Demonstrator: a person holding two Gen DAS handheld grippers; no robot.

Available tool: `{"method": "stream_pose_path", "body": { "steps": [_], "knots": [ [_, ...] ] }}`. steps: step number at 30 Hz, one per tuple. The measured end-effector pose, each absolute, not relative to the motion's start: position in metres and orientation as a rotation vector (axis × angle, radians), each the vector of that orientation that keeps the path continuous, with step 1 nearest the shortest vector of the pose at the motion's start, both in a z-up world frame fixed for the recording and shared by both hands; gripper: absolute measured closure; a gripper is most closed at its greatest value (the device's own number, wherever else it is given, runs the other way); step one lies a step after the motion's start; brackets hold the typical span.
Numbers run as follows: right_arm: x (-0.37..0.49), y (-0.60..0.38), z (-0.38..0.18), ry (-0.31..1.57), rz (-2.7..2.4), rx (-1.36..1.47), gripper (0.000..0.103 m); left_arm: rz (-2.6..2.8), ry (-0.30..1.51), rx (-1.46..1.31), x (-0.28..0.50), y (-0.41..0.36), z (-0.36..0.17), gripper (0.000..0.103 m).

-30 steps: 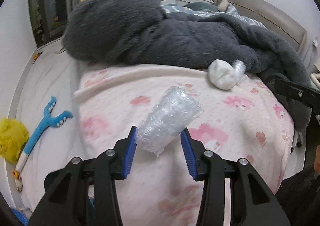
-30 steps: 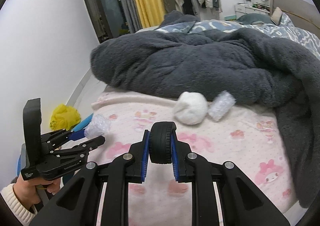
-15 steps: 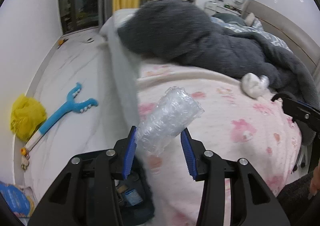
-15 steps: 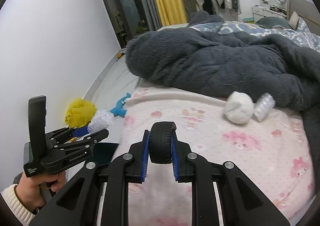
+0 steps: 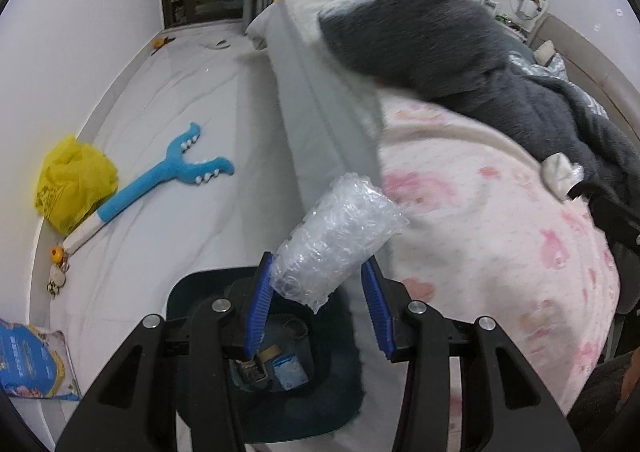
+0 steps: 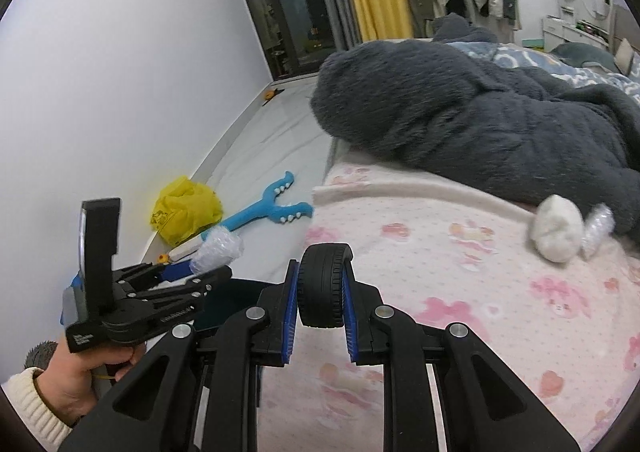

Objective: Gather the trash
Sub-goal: 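Carry the bubble-wrap cup and black roll over the green bin, then open both tools to drop the bubble wrap and black roll into the bin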

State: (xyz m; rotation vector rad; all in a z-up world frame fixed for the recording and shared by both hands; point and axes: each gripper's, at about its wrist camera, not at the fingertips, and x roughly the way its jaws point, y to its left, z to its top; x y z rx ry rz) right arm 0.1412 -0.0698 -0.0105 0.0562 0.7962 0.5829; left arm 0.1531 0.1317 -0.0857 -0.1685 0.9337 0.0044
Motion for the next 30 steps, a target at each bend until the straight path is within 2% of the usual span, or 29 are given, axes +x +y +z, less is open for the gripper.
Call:
{"method": "stream_pose_path", "body": {
  "steps": [23, 26, 28, 30],
  "knots": [
    [0.146, 0.05, -0.043, 0.878, 0.748, -0.023, 0.083, 0.027, 1.249, -0.209, 0.127, 0.195, -0.189, 0.054],
    [0.147, 0.061, -0.048, 0.888, 0.757, -0.045, 0.083, 0.014, 1.28, -0.207, 0.123, 0.198, -0.198, 0.048],
    [0.148, 0.067, -0.053, 0.901, 0.761, -0.06, 0.083, 0.011, 1.288, -0.216, 0.119, 0.201, -0.2, 0.039],
    [0.15, 0.07, -0.059, 0.919, 0.76, -0.068, 0.083, 0.014, 1.286, -0.228, 0.115, 0.208, -0.199, 0.035]
  ]
}}
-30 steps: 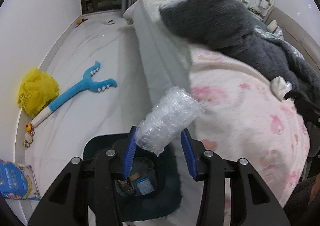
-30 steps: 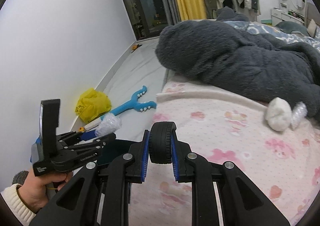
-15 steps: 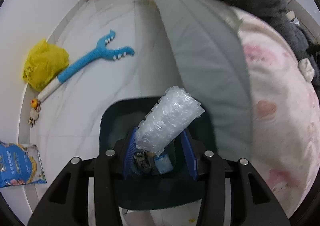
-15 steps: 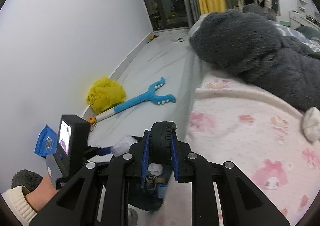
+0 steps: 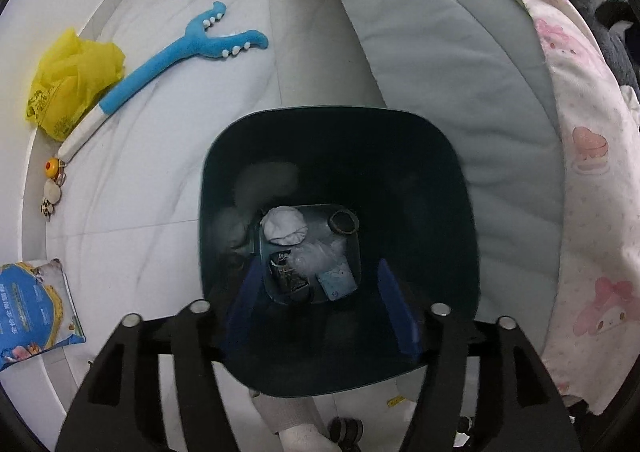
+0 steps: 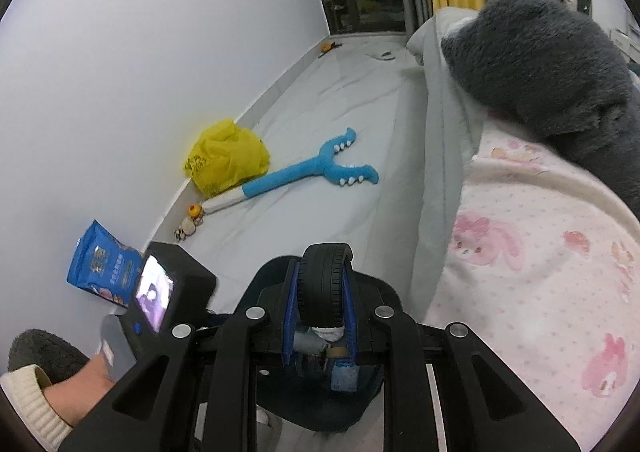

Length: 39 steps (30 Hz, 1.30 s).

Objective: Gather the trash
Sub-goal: 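Open both tools to drop the bubble wrap and black roll into the bin, then move both tools back over the bed toward the cotton ball and bubble wrap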

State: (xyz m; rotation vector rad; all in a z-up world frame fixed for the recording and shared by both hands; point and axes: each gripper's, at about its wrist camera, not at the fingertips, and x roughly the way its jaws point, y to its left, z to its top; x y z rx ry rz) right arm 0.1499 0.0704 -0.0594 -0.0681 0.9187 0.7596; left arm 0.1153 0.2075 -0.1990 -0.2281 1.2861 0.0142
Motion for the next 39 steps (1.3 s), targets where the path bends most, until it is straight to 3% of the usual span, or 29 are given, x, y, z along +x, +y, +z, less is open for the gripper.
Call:
{"method": "stream_pose_path", "body": {
  "steps": [8, 31, 32, 35, 39],
  "knots": [
    [0.153, 0.09, -0.083, 0.986, 0.768, -0.085, 0.083, 0.049, 1.219, -0.249, 0.104, 0.229, -0.18, 0.025],
    [0.14, 0.143, -0.191, 1.318, 0.767, -0.279, 0.082, 0.052, 0.993, -0.253, 0.086, 0.265, -0.121, 0.023],
    [0.139, 0.144, -0.194, 1.331, 0.766, -0.29, 0.081, 0.048, 0.987, -0.251, 0.086, 0.265, -0.119, 0.023],
    [0.135, 0.145, -0.199, 1.347, 0.751, -0.318, 0.053, 0.044, 0.967, -0.239, 0.085, 0.266, -0.112, 0.023],
    [0.135, 0.143, -0.192, 1.336, 0.743, -0.307, 0.052, 0.035, 0.927, -0.229, 0.086, 0.269, -0.097, 0.023]
  ]
}}
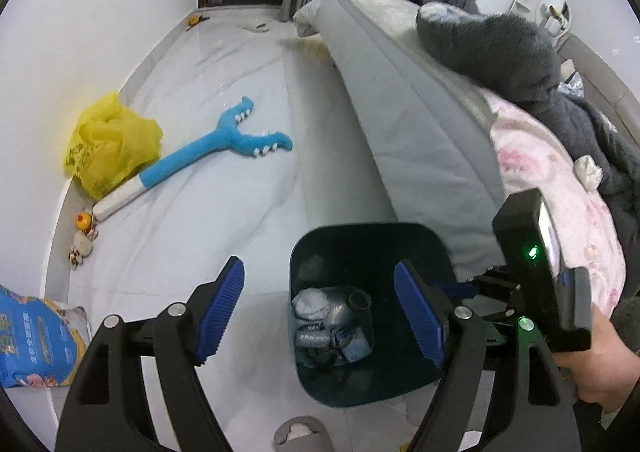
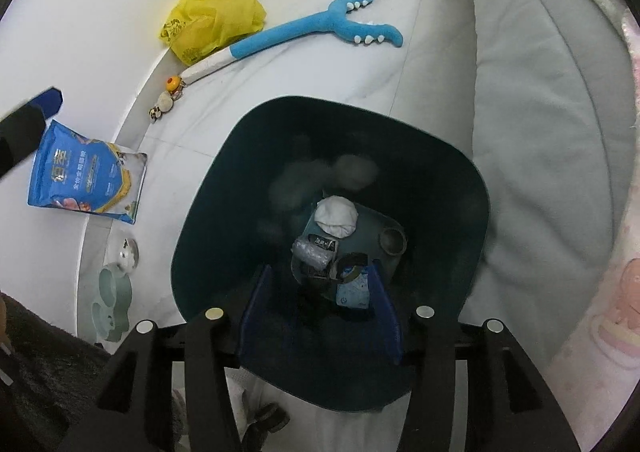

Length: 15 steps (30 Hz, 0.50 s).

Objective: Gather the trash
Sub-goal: 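Move both tools back over the bed toward the cotton ball and bubble wrap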

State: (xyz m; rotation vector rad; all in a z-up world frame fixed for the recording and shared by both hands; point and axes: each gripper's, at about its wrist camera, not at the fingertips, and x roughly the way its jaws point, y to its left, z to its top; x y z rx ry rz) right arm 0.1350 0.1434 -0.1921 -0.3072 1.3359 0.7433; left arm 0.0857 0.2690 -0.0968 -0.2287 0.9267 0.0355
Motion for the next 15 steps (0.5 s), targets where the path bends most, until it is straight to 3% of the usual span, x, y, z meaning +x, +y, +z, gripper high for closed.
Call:
{"method": "stream_pose_path", "body": {
  "steps": [15],
  "knots": [
    [0.151, 0.1, -0.103, 1.122, 0.754, -0.136, 0.033, -0.032, 0.802, -0.169, 0.102, 0.231, -0.045, 0.022]
  ]
}}
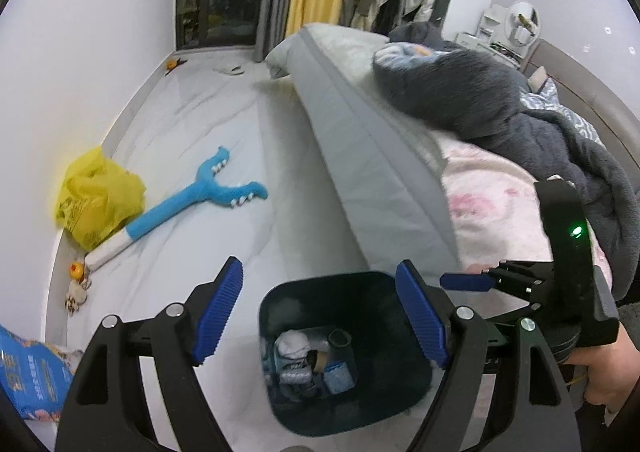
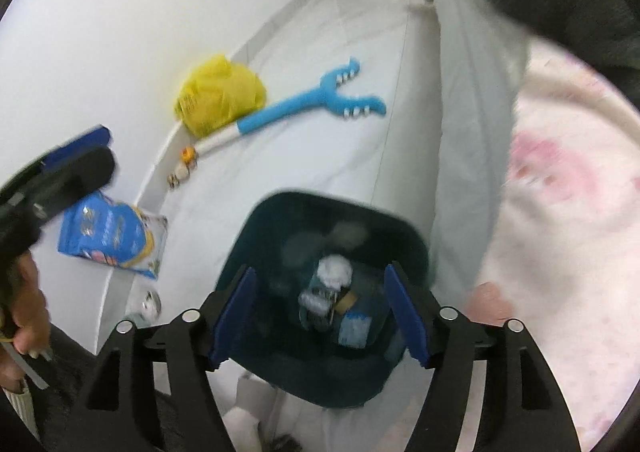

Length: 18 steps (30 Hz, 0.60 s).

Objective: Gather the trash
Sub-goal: 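Move both tools back over the bed toward the cotton ball and bubble wrap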

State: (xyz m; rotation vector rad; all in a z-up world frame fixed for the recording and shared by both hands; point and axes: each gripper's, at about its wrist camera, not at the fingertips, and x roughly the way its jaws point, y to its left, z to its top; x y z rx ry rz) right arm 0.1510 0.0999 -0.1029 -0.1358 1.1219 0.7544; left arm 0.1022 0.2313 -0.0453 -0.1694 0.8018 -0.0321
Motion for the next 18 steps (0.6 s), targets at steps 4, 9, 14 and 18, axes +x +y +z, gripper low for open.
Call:
{"method": "stream_pose_path", "body": {
  "steps": [4, 9, 14, 18],
  "knots": [
    [0.154, 0.079, -0.078, 1.039, 0.732, -0.105, 0.03, -0.062, 0.777, -0.152, 0.11, 0.213, -0.033, 0.021],
    [0.161, 0.048, -0.06, 0.977, 0.679, -0.081, 0.029, -0.103, 0.752, -0.138, 0.119, 0.189, -0.023, 0.019],
    [0.17, 0.008, -0.046, 0.932, 0.61, -0.055, 0.026, -0.145, 0.729, -0.128, 0.128, 0.165, -0.015, 0.018],
    [0.177, -0.025, -0.038, 0.898, 0.549, -0.039, 0.023, -0.19, 0.711, -0.131, 0.136, 0.142, -0.011, 0.014]
  ]
}}
